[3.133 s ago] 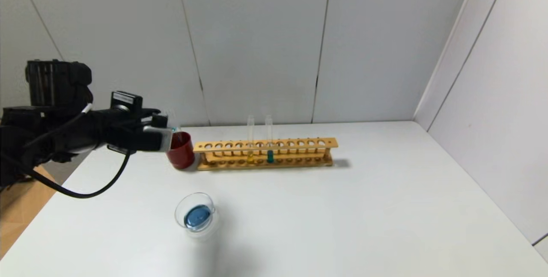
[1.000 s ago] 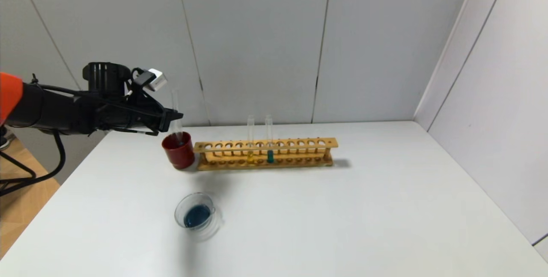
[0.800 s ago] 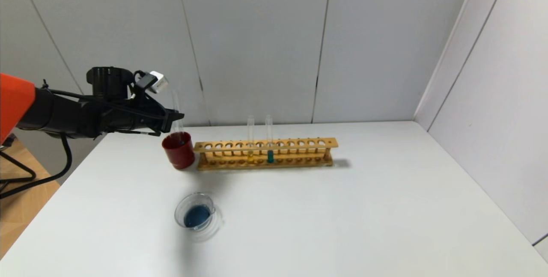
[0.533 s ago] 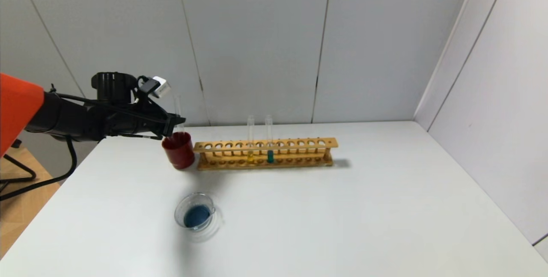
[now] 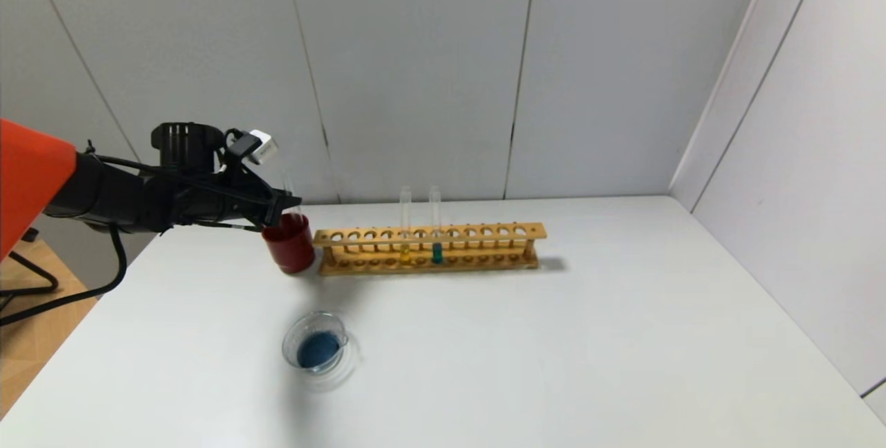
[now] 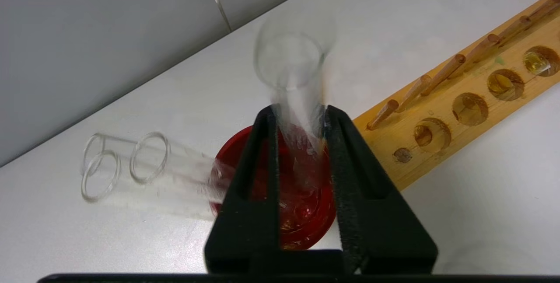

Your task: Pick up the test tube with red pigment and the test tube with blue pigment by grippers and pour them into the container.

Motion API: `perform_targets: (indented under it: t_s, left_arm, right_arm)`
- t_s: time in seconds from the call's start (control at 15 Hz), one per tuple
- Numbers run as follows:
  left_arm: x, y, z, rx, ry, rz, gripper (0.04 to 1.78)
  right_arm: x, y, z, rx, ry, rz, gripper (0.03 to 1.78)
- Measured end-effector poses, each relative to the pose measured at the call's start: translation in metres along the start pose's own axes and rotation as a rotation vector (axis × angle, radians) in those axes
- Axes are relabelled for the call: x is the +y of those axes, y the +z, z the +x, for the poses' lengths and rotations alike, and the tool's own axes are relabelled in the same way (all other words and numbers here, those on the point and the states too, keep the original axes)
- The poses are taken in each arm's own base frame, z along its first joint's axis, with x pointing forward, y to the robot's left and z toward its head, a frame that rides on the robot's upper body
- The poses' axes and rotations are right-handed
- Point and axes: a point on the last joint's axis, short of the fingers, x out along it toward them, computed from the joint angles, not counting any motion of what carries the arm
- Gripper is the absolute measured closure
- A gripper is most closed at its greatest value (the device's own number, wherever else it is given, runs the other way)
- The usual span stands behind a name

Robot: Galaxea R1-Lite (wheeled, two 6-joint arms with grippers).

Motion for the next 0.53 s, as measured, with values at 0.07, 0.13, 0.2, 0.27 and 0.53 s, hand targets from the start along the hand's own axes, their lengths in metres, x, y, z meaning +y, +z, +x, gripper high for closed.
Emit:
perform_targets:
  t_s: [0.07, 0.13, 0.2, 0.27, 0.53]
  left_arm:
    - [-0.001, 0.001, 0.000, -0.001, -0.001, 0.001, 1.25]
    - [-0.001, 0.002, -0.001, -0.004, -0.001, 0.005, 1.12]
    - [-0.002, 0.003, -0.003, -0.006, 0.000, 0.007, 0.96]
    - [-0.002, 0.004, -0.005, -0.009, 0.001, 0.010, 0.76]
    - [-0.008, 0.017, -0.015, -0.039, 0.002, 0.032, 0.22]
  right_arm:
    - [0.000, 0.000, 0.000, 0.000, 0.000, 0.000, 0.06]
    - [0.000, 0.000, 0.000, 0.000, 0.000, 0.000, 0.06]
    - [0.000, 0.000, 0.000, 0.000, 0.000, 0.000, 0.06]
    - [0.000, 0.000, 0.000, 0.000, -0.001, 0.000, 0.06]
    - [0.000, 0.000, 0.000, 0.000, 0.000, 0.000, 0.06]
